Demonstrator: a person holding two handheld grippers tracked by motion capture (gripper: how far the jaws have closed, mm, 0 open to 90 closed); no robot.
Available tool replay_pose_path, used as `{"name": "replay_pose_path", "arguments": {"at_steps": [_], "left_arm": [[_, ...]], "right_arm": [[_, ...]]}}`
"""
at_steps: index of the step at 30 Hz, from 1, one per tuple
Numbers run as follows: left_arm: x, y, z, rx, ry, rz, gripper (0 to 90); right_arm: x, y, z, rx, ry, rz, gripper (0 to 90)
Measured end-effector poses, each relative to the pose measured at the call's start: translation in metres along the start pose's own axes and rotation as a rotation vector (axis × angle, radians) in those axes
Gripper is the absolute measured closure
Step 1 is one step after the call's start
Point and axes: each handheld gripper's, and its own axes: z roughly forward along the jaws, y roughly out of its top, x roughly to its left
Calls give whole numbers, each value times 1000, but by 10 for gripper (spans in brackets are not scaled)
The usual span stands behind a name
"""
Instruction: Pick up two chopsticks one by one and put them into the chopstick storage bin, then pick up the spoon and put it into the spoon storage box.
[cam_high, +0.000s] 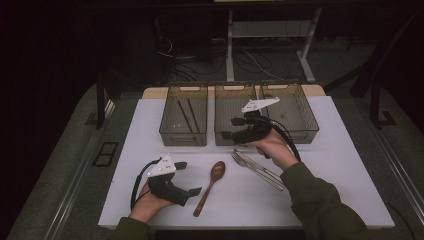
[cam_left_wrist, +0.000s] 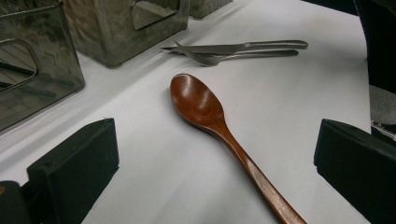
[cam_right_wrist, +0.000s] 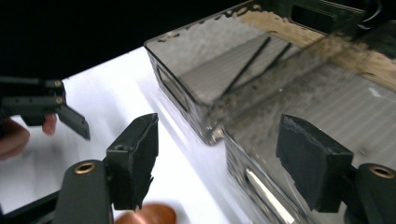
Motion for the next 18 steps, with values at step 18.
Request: {"name": "replay_pose_path", "arguments": {"at_steps": [18], "left_arm": [[-1,0,1,7,4,0,0]], "right_arm": [[1,-70,-60,-29,-138,40,189]]}}
